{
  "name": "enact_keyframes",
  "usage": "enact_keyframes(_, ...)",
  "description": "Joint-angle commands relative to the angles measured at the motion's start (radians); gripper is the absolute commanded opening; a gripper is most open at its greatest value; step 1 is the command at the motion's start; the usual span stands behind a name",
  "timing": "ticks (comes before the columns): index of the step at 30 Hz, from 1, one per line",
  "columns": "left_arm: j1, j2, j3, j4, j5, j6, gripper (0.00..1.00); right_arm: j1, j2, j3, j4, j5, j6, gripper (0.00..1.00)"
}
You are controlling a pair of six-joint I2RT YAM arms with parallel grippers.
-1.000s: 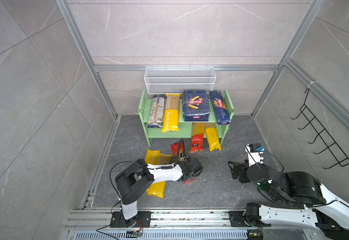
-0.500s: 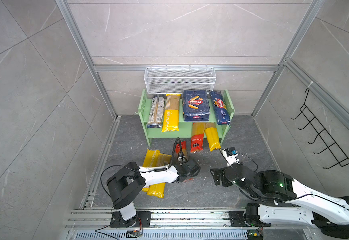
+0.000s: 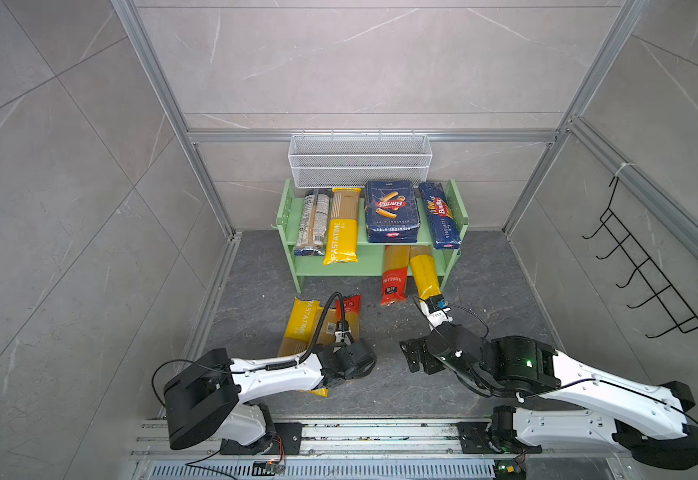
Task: Arrange pasta packages on shelves
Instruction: Pick up the pasta bag from the center of the table.
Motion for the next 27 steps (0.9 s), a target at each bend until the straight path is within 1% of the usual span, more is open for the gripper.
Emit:
enact_keyframes(1,0.005,-0.090,-0.023,-0.010,-0.099,0.016,0.00,-0.003,0.005,0.033,0.016,-0.007,-0.011,1.00)
enact_keyframes(3,0.005,-0.129,-0.037,-0.025,-0.127,0.017,0.00,-0.004,0.008,0.041,0.014,-0.004,-0.011,1.00)
enact_keyframes(10,-0.002,-0.257,-0.086,-0.078,-0.119,0.008,0.00,-0.003,0.016,0.058,0.010,0.005,-0.009,1.00)
enact_keyframes(15,-0.021,-0.332,-0.088,-0.142,-0.108,0.001,0.00,-0.004,0.021,0.064,0.011,0.004,-0.008,1.00)
enact_keyframes(22,-0.108,-0.422,-0.056,-0.264,-0.154,-0.046,0.00,-0.003,0.020,0.060,0.025,-0.001,-0.008,1.00)
enact_keyframes(27,-0.185,-0.424,-0.002,-0.355,-0.218,-0.089,0.00,-0.003,0.022,0.058,0.035,-0.006,-0.011,0.99)
